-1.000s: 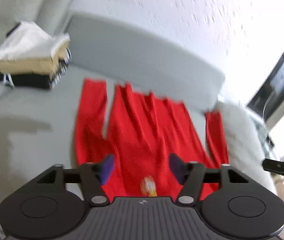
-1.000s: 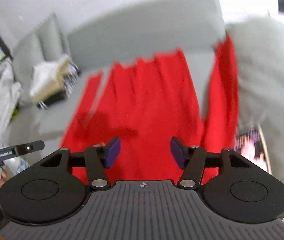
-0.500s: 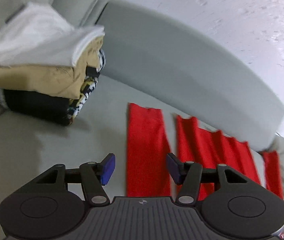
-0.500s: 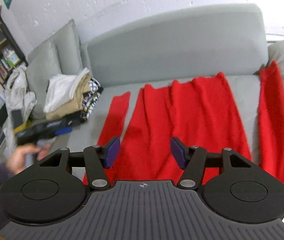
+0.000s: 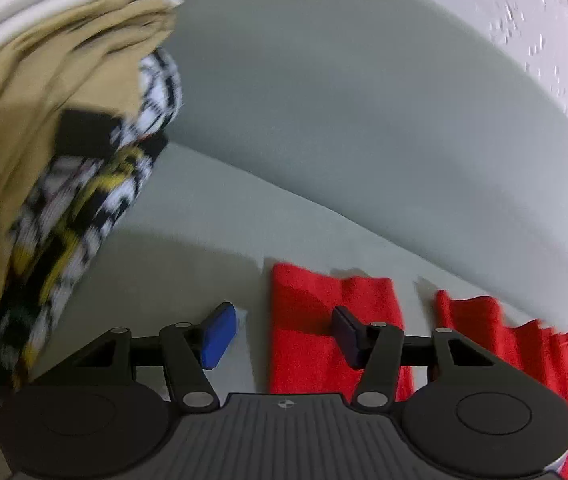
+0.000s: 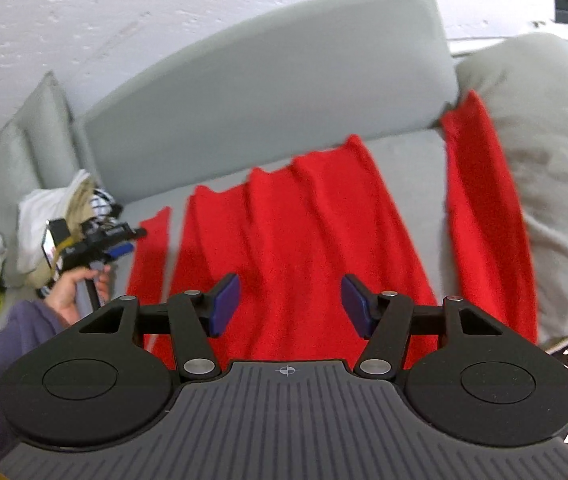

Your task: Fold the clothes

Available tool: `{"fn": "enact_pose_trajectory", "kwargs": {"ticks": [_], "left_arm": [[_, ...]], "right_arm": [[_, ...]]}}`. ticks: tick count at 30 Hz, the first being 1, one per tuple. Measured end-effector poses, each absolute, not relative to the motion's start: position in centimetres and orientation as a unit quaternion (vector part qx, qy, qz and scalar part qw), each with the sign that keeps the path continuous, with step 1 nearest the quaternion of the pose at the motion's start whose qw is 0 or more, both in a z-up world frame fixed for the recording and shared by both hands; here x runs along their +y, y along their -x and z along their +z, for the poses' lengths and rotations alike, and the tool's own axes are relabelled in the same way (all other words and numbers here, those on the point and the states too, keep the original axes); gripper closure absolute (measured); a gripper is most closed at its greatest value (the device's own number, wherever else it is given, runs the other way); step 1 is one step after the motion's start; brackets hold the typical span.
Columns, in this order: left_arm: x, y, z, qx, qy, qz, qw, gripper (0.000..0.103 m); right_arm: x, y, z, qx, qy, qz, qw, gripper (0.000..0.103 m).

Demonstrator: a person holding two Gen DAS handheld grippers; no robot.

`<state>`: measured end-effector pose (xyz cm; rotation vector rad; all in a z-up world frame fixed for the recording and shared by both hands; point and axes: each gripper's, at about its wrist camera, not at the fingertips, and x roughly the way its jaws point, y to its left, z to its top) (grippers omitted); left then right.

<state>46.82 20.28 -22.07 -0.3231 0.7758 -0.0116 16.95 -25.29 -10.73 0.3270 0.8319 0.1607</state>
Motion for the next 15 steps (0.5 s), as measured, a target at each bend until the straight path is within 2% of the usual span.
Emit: {"fn": "enact_pose_trajectory", "kwargs": {"ticks": [2, 3, 6, 10, 15], "left_arm": [[19.3, -47.8, -21.7, 0.389, 0.122, -0.005, 0.913, 0.078], [19.2, -48.2, -21.4, 0.397, 0.124, -0.020, 0.909, 0.101], [18.4, -47.3, -19.3, 0.381, 0.095, -0.028, 0.919, 0.102], [19.1, -42.2, -14.2, 0.290, 0.078, -0.037, 0.953, 0.102], [23.3, -33.2, -6.6, 0.180, 0.091, -0.008, 0.979, 0.102]], "right_arm": [[-25.5, -17.2, -11.1, 0.408, -0.157, 0.073, 0.897, 0.041], [-25.5, -17.3, -11.2, 0.410, -0.156, 0.075, 0.896, 0.041], [-25.0, -17.1, -11.1, 0.409, -0.143, 0.075, 0.898, 0.041], [-24.3, -16.2, -10.1, 0.400, -0.126, 0.091, 0.904, 0.041], [-23.9, -14.6, -7.7, 0.375, -0.151, 0.108, 0.908, 0.041]]}}
